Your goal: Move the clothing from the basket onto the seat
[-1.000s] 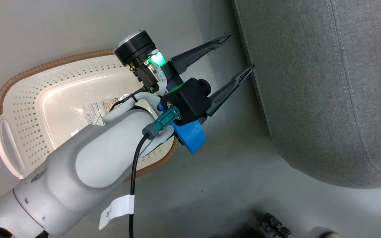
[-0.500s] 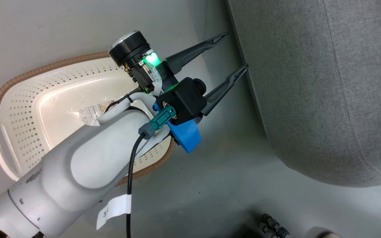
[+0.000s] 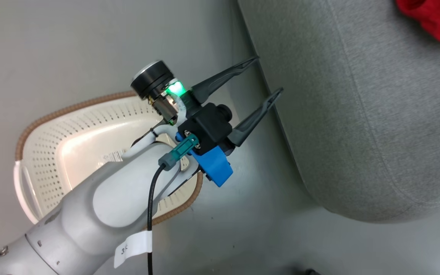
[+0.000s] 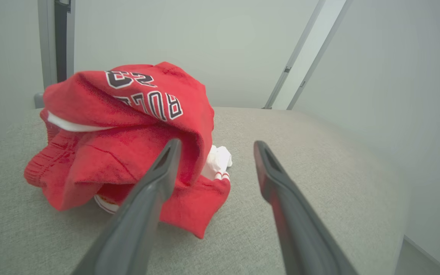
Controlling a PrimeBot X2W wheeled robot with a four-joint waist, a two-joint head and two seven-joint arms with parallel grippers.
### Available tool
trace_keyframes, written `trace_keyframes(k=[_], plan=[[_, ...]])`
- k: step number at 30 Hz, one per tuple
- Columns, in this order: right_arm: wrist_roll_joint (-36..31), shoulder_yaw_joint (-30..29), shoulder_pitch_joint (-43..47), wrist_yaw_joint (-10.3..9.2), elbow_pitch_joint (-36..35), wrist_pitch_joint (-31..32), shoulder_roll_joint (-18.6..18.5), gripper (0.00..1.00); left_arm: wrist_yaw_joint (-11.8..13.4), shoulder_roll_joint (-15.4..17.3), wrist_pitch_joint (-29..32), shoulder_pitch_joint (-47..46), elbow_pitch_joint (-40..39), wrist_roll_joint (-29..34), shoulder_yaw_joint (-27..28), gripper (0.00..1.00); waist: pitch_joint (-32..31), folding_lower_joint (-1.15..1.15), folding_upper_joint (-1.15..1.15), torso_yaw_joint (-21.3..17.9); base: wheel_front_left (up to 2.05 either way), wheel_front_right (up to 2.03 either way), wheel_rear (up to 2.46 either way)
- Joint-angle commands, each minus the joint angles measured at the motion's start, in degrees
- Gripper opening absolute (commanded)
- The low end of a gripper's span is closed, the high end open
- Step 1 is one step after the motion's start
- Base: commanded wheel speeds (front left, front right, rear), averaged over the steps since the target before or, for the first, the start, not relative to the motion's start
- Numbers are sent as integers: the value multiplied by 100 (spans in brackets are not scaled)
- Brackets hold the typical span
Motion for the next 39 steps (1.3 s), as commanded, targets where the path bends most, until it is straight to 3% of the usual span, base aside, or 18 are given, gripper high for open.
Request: trace_keyframes(k=[1,11,21,34,39], plan=[[15,75,143,1,-102,-23,42,100,44,-10,-36,95,40,-34,48,100,-295,0,0,12,0,0,0],[10,1448,732,1,-762,-24,103,100,408,-90,-101,1007,-192,-151,1061,100,-1289,0,0,309,0,0,0],[152,2593,935,1,-849,-23,231,100,449,-276,-99,2097,-439,188,2481,100,-2040,0,0,793,0,0,0],[279,2936,1514,1,-806,-24,456,100,287,-875,-99,3544,-782,899,4485,100,-2867,0,0,1506,0,0,0],[286,2852,1849,1,-732,-23,533,100,153,-1070,-99,3927,-783,1067,4898,100,-3090,0,0,1689,0,0,0]])
